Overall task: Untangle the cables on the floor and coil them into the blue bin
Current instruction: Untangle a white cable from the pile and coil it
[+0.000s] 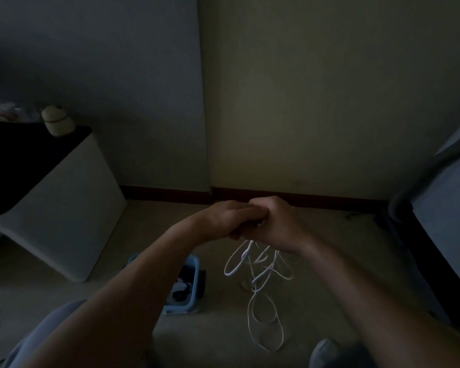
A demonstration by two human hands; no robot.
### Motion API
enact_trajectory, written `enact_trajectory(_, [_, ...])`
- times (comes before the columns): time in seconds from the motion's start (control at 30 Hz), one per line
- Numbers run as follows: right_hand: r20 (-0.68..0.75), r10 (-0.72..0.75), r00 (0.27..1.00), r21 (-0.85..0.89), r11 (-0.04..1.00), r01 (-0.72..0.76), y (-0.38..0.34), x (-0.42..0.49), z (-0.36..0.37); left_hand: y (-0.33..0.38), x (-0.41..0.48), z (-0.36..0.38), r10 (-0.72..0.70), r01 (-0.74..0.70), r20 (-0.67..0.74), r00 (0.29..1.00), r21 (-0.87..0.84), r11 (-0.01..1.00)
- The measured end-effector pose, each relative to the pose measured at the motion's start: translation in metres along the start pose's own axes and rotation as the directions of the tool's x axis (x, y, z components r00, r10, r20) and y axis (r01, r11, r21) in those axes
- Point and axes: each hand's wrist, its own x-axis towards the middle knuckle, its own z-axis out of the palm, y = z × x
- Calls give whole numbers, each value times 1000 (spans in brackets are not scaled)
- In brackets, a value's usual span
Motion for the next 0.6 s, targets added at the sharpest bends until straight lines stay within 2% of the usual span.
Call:
enact_trajectory(0.13, [119, 107, 987, 30, 993, -111, 15, 1, -2, -5, 2, -13, -25, 28, -12, 1000, 345, 938])
enact_trajectory(0.23, [168, 112, 979, 19, 993, -117, 16, 0, -3, -8, 1, -14, -47, 66, -57, 997, 416, 907])
enact_trajectory(0.33, [178, 136, 975, 0, 990, -139, 18, -1, -3, -5, -1, -15, -22, 72, -120, 993, 428, 901])
enact_trajectory(0.4, [192, 164, 968, -95, 984, -148, 24, -2, -4, -2, -2, -17, 1, 69, -171, 985, 407, 911])
enact_trajectory(0.5, [252, 235, 939, -185, 964, -192, 30, -5, -9, 0, -5, -24, -21, 87, -283, 959, 224, 971])
enact_trajectory(0.6, [239, 291, 926, -159, 953, -258, 41, -6, -13, 0, -8, -29, -10, 54, -291, 957, 145, 988])
